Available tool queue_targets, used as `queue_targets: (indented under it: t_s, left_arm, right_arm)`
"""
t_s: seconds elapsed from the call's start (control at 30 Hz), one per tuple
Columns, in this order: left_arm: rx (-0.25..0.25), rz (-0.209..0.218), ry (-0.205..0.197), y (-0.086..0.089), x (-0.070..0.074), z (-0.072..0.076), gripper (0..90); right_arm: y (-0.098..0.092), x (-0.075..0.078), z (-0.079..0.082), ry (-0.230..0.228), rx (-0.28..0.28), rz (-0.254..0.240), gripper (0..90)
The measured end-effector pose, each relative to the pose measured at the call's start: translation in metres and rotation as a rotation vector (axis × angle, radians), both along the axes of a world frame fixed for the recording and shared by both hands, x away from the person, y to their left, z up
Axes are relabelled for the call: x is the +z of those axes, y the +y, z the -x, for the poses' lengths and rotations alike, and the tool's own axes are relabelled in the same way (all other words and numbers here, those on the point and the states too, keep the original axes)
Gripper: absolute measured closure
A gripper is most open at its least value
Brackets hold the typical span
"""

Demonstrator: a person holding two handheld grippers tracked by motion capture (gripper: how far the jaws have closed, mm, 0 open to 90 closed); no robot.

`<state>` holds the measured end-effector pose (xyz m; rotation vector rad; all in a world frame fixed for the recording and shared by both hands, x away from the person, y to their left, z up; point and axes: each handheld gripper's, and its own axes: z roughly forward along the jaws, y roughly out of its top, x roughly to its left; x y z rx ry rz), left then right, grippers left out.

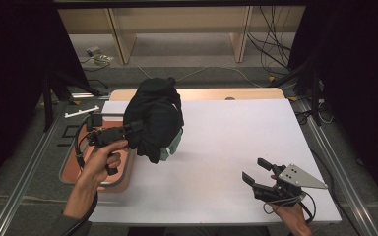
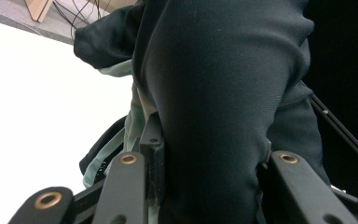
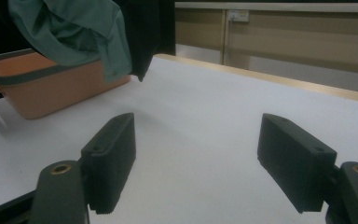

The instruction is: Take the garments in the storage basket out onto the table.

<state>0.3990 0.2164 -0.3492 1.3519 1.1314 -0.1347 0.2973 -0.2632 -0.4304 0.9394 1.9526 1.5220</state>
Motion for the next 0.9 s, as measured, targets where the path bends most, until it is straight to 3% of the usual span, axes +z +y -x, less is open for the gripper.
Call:
queue_targets:
  t_s: [0.9]
  left_arm:
    - [-0.016, -0.06, 0.077, -0.037, -0.029, -0.008, 61.6]
  right_arm:
    - [0.0, 0.0, 0.0, 0.004, -0.002, -0.003, 28.6]
